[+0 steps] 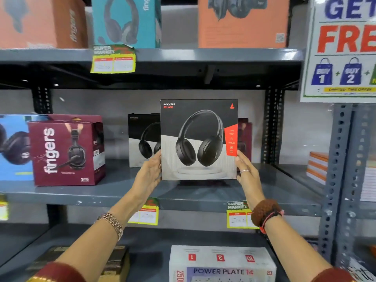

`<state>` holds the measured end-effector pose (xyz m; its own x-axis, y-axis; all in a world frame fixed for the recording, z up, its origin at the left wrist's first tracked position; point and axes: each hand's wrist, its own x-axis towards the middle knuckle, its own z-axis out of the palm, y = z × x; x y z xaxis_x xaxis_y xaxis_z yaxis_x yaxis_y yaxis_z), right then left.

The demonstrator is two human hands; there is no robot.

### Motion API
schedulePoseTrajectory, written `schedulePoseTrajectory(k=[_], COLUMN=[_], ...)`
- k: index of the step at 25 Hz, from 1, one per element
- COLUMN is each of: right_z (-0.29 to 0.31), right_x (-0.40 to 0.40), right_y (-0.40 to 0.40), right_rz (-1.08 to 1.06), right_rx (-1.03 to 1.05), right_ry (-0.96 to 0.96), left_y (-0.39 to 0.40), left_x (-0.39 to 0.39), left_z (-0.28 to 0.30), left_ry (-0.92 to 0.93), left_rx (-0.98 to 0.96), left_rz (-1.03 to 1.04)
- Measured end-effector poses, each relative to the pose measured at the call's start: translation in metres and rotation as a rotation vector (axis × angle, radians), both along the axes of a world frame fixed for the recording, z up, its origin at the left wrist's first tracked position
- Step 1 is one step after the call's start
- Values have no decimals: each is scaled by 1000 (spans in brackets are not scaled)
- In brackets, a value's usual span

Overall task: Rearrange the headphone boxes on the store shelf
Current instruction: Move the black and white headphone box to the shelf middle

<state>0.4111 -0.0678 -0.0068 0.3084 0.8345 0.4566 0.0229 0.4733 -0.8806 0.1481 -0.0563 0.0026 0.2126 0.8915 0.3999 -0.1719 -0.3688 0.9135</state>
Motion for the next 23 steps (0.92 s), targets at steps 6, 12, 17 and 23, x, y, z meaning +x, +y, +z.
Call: schedulePoseTrajectory(k=[6, 12, 17, 23], right_z=[-9, -15, -16, -17], right_x=[-94, -148, -166, -168], right_y=[28, 58, 67, 70], right_rz=[58, 15, -52, -141], right_rx=[-16, -80, -102, -146], right_ry=[17, 20, -32, -87], left_y=[20, 63, 79, 91], left_x=[-87, -138, -146, -148], left_z=[-14, -15, -17, -27], left_ry=[-38, -42, 45, 125], left_rx=[-79, -130, -103, -151], left_rz=[81, 137, 125, 132])
